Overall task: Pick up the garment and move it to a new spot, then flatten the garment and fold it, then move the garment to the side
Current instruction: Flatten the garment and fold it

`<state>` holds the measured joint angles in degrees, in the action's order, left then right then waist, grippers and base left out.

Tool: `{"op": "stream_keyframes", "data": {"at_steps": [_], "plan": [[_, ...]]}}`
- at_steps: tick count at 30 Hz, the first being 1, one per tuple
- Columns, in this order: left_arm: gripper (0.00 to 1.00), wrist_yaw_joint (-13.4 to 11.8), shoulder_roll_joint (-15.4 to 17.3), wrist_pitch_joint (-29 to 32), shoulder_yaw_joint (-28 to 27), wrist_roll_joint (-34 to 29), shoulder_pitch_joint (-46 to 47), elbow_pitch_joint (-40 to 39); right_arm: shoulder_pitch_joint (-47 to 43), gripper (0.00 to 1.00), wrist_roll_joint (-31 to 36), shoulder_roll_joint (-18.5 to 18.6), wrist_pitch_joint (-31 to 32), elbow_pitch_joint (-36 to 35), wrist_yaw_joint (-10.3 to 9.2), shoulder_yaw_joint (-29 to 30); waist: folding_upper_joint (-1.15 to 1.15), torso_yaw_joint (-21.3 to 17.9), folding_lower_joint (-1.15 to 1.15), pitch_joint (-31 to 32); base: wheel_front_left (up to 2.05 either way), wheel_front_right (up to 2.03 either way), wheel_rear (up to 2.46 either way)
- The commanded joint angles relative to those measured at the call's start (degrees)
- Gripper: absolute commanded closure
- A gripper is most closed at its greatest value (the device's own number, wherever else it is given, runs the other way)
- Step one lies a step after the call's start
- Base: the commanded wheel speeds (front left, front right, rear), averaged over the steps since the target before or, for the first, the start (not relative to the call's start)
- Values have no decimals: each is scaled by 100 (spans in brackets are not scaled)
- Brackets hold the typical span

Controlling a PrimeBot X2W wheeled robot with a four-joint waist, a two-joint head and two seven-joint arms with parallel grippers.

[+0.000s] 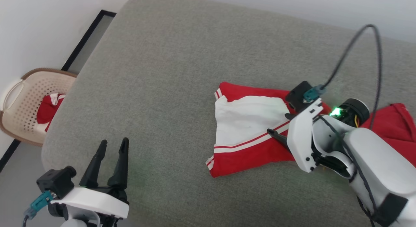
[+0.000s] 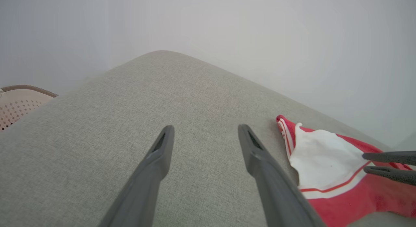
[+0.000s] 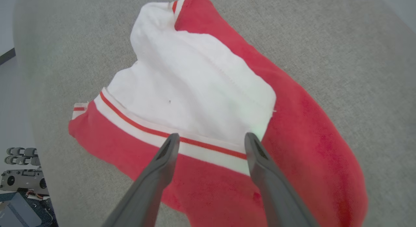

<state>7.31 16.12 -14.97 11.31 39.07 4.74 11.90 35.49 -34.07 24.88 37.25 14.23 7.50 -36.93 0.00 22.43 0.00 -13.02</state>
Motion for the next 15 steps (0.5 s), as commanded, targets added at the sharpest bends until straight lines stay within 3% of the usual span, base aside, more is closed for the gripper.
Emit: {"op": "stream_keyframes", "data": {"at_steps": [1,5,6,7,15], "plan": [[0,17,-16,-30,16,15,84,23,112,0,-57,-31,-61,120,-2,-74,0,45,0,-45,0,0,0],[0,17,-44,-30,64,43,145,62,444,0,-114,-70,-183,604,-2,-552,0,102,0,-99,0,0,0],[0,17,-53,-30,64,54,158,73,534,33,-114,-66,-213,713,-2,-668,0,108,0,-108,0,0,0],[0,17,-60,-30,60,63,175,76,620,100,-126,-62,-246,777,-1,-818,0,114,0,-114,0,0,0],[0,17,-25,-30,-77,88,64,88,962,100,-688,82,-469,666,-2,-1363,0,-41,0,-61,0,0,0]]}}
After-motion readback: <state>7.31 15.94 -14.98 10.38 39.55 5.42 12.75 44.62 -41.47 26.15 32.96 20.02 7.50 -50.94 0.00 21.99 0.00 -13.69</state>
